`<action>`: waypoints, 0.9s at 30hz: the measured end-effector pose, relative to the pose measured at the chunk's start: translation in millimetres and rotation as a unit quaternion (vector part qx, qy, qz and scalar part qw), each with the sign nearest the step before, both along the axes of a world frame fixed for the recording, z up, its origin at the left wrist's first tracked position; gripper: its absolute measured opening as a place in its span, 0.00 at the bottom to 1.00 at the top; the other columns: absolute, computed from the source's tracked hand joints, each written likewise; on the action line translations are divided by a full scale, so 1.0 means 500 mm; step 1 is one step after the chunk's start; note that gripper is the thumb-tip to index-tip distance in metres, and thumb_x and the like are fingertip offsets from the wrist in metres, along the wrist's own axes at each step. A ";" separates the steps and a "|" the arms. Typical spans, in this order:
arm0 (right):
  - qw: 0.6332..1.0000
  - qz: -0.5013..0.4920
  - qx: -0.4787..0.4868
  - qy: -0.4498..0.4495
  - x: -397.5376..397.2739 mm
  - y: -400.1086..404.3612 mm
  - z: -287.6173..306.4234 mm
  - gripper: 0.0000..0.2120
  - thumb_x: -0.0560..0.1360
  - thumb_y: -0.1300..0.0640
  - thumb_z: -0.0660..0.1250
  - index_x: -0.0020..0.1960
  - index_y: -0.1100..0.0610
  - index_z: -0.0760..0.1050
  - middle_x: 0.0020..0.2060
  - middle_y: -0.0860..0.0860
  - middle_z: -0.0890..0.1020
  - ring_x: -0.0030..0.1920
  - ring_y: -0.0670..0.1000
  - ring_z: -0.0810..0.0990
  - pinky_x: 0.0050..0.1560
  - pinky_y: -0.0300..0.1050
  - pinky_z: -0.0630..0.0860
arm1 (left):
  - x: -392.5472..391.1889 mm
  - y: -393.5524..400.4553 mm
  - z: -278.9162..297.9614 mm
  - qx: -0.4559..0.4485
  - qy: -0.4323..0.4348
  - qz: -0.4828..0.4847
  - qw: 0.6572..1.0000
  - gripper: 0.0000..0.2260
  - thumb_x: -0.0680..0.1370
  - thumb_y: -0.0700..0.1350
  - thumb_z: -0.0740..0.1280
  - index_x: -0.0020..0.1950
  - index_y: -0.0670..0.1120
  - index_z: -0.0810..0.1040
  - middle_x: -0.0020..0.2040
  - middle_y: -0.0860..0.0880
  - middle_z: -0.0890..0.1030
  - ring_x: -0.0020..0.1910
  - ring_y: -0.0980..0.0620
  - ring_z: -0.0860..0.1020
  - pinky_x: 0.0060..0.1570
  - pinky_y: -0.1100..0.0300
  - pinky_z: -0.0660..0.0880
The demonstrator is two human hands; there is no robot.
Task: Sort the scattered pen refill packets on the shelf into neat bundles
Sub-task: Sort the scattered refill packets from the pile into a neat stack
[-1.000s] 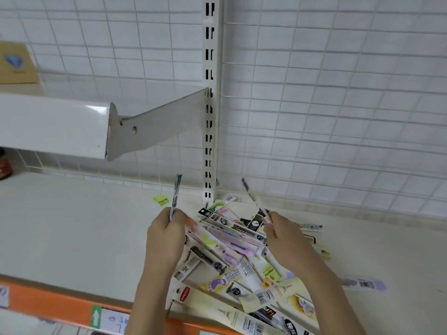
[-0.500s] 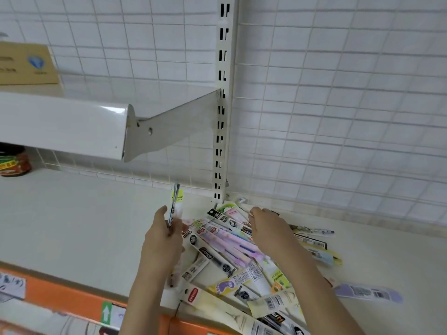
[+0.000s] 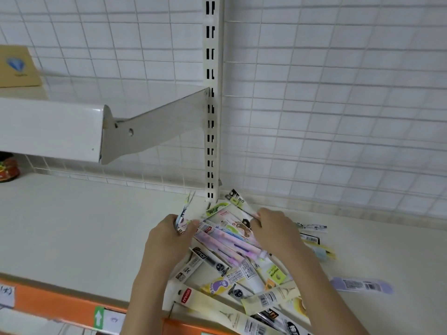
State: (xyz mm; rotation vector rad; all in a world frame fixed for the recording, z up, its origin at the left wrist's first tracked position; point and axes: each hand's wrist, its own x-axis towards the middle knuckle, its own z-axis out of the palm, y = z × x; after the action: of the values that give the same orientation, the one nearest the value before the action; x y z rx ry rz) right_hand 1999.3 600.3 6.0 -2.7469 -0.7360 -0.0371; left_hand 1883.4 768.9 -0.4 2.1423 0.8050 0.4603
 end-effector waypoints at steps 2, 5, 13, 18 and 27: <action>0.999 -0.021 0.031 0.001 0.005 -0.017 0.013 0.11 0.79 0.53 0.53 0.41 0.57 0.64 0.30 0.49 0.68 0.35 0.55 0.70 0.31 0.43 0.62 | 0.026 0.004 0.001 0.026 0.025 -0.003 0.999 0.10 0.76 0.53 0.65 0.43 0.46 0.73 0.34 0.52 0.74 0.39 0.48 0.74 0.34 0.60 0.66; 0.997 -0.052 0.064 0.000 0.009 -0.043 0.021 0.12 0.79 0.51 0.54 0.41 0.58 0.63 0.30 0.50 0.68 0.37 0.57 0.70 0.34 0.45 0.63 | 0.081 0.012 0.002 0.077 0.058 -0.007 0.995 0.12 0.75 0.51 0.65 0.38 0.44 0.73 0.32 0.49 0.73 0.37 0.45 0.75 0.35 0.60 0.67; 0.994 -0.091 0.060 -0.017 -0.009 -0.101 0.007 0.17 0.79 0.40 0.51 0.51 0.54 0.65 0.40 0.52 0.80 0.44 0.57 0.79 0.40 0.46 0.70 | 0.219 -0.005 0.012 0.176 0.168 -0.070 0.967 0.10 0.75 0.48 0.65 0.51 0.43 0.77 0.50 0.43 0.80 0.49 0.43 0.79 0.42 0.55 0.73; 0.993 -0.093 0.068 -0.016 -0.013 -0.140 0.002 0.09 0.82 0.49 0.50 0.50 0.54 0.63 0.34 0.46 0.68 0.38 0.52 0.69 0.36 0.45 0.64 | 0.246 -0.017 -0.004 0.194 0.209 -0.079 0.955 0.14 0.75 0.49 0.66 0.56 0.42 0.76 0.54 0.44 0.79 0.54 0.43 0.78 0.47 0.55 0.73; 0.991 -0.097 0.088 -0.004 -0.019 -0.149 -0.007 0.06 0.80 0.56 0.53 0.56 0.54 0.64 0.32 0.46 0.69 0.36 0.52 0.71 0.28 0.41 0.62 | 0.234 -0.024 -0.011 0.232 0.224 -0.064 0.944 0.11 0.77 0.41 0.61 0.58 0.42 0.75 0.56 0.44 0.78 0.56 0.44 0.78 0.48 0.56 0.72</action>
State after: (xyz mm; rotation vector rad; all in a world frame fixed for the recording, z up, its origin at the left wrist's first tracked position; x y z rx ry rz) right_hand 1989.9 525.7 2.4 -2.6393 -0.4411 -0.1470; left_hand 2000.3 757.1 -5.7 2.7811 0.8541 0.0890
